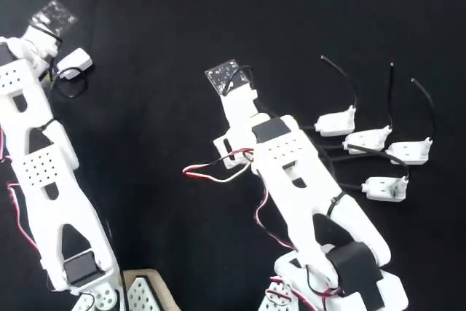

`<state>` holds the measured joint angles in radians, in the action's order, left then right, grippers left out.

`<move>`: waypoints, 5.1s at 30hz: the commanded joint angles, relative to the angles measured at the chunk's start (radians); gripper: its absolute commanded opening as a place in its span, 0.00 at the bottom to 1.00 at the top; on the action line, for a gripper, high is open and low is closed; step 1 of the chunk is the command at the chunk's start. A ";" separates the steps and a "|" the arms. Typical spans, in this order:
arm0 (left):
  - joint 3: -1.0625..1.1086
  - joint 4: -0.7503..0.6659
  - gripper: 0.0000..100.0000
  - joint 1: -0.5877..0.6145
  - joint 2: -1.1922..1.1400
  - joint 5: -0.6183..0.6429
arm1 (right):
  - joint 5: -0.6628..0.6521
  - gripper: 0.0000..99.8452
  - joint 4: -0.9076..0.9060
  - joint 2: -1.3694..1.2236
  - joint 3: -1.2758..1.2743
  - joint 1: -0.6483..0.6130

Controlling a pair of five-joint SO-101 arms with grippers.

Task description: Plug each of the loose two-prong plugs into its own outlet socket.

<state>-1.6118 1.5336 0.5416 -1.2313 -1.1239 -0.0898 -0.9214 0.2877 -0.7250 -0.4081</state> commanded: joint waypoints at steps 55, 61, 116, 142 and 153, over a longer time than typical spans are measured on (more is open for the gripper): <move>-0.047 -0.238 0.29 -0.173 -0.138 0.529 | -0.023 0.01 0.212 0.004 -0.108 -0.005; -0.051 -0.236 0.26 -0.157 -0.137 0.525 | -0.023 0.01 0.212 0.001 -0.114 -0.005; 0.153 -0.405 0.06 -0.194 -0.233 0.249 | -0.023 0.01 0.213 -0.002 -0.140 -0.003; -0.053 0.226 0.18 -0.252 0.149 0.531 | -0.023 0.01 0.213 0.001 -0.140 0.000; 0.111 -0.176 0.34 -0.186 0.121 0.496 | -0.041 0.01 0.212 0.001 -0.140 0.000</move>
<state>-1.5689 1.4937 0.3483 -1.0932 -0.6038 -0.1250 -0.7234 0.2785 -0.8692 -0.4081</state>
